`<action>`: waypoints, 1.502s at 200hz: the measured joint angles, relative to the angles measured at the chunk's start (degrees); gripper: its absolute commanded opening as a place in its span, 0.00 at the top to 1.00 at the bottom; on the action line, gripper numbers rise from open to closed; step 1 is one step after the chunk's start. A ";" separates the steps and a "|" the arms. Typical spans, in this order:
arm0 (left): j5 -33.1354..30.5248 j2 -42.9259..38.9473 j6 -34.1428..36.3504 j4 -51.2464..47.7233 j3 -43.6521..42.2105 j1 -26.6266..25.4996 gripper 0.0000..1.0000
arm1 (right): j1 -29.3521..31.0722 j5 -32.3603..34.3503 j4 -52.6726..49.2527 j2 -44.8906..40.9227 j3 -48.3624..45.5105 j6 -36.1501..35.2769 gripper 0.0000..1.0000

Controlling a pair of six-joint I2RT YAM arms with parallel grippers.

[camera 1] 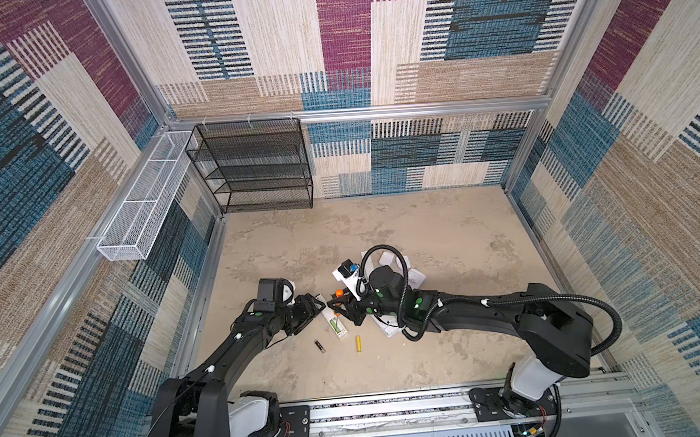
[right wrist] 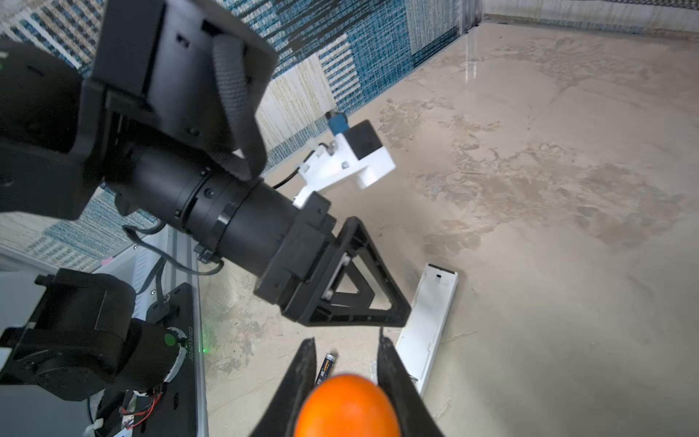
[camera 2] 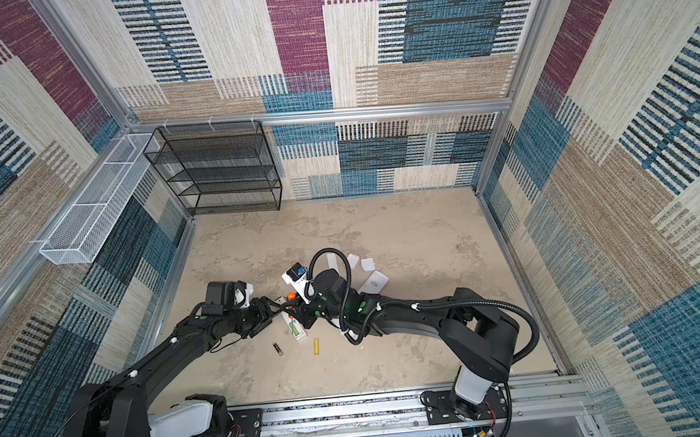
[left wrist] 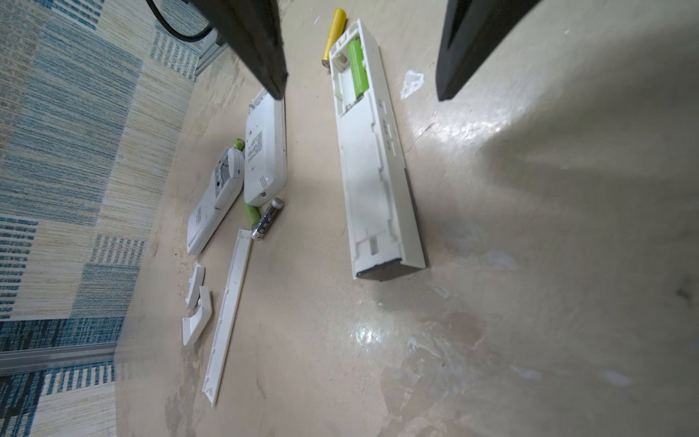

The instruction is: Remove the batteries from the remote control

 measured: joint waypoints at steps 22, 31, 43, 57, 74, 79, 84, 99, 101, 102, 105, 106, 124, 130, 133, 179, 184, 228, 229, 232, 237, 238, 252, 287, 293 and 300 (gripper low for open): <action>0.52 3.48 0.02 1.14 1.33 0.09 0.40 | 0.26 1.62 0.66 1.38 0.28 -1.88 1.00; 0.63 4.76 0.02 1.55 1.55 0.13 0.41 | 0.31 1.57 0.98 1.86 0.42 -2.36 1.00; 0.92 6.21 0.04 1.95 1.81 0.13 0.43 | 0.33 2.21 1.38 2.43 0.70 -3.08 1.00; 1.38 7.50 0.04 2.01 2.12 0.13 0.44 | 0.37 2.21 1.57 2.95 0.85 -3.63 1.00; 1.57 8.63 0.07 2.14 2.45 0.13 0.45 | 0.46 2.49 1.51 3.56 0.98 -4.20 1.00; 1.57 8.92 0.07 2.16 2.54 0.13 0.45 | 0.46 2.56 1.53 3.76 1.03 -4.39 1.00; 1.57 9.18 0.07 2.19 2.60 0.13 0.45 | 0.48 2.56 1.55 3.98 1.11 -4.42 1.00; 1.57 9.77 0.22 2.16 2.78 0.13 0.46 | 0.59 2.60 1.55 4.52 1.25 -4.87 1.00; 1.57 9.81 0.22 2.16 2.78 0.13 0.46 | 0.63 2.60 1.55 4.61 1.27 -4.87 1.00; 1.57 9.86 0.22 2.16 2.78 0.13 0.46 | 0.63 2.60 1.53 4.68 1.29 -4.90 1.00; 1.57 9.92 0.22 2.14 2.80 0.13 0.46 | 0.63 2.60 1.53 4.76 1.29 -5.01 1.00; 1.57 9.94 0.22 2.14 2.80 0.13 0.46 | 0.63 2.60 1.53 4.79 1.31 -5.05 1.00; 1.57 10.45 0.26 2.14 2.82 0.13 0.47 | 0.72 2.60 1.51 5.40 1.42 -5.35 1.00; 1.57 10.64 0.26 2.12 2.84 0.13 0.47 | 0.72 2.60 1.53 5.57 1.46 -5.51 1.00; 1.57 10.73 0.26 2.10 2.86 0.13 0.48 | 0.74 2.60 1.51 5.64 1.46 -5.53 1.00; 1.99 13.20 0.26 1.97 3.82 0.09 0.50 | 1.49 3.48 2.56 6.25 1.46 -7.63 1.00; 2.10 13.44 0.26 1.88 4.02 0.02 0.51 | 1.70 3.74 2.82 6.27 1.42 -8.00 1.00; 1.99 15.61 0.66 0.26 6.01 -0.26 0.53 | 3.76 4.59 4.11 6.69 1.36 -11.85 1.00; 1.99 15.67 0.68 0.26 6.08 -0.26 0.53 | 3.85 4.68 4.13 6.71 1.36 -12.02 1.00; 2.01 15.91 0.68 0.24 6.19 -0.26 0.54 | 4.00 4.94 4.20 6.75 1.36 -12.37 1.00; 2.12 16.13 0.70 0.24 6.32 -0.26 0.54 | 4.22 5.35 4.33 6.80 1.36 -12.61 1.00; 2.14 16.20 0.70 0.24 6.34 -0.26 0.54 | 4.24 5.42 4.33 6.80 1.36 -12.61 1.00; 2.58 17.14 0.92 0.20 6.69 -0.37 0.56 | 4.83 6.01 4.72 7.02 1.38 -13.90 1.00; 3.30 19.37 1.42 -0.39 8.15 -0.90 0.58 | 5.97 6.99 5.29 7.30 1.40 -16.59 1.00; 3.32 19.87 1.51 -0.74 8.57 -1.05 0.58 | 6.10 7.21 5.29 7.30 1.40 -16.94 1.00; 3.32 20.37 1.53 -1.18 9.05 -1.18 0.59 | 6.27 7.50 5.29 7.30 1.40 -17.27 1.00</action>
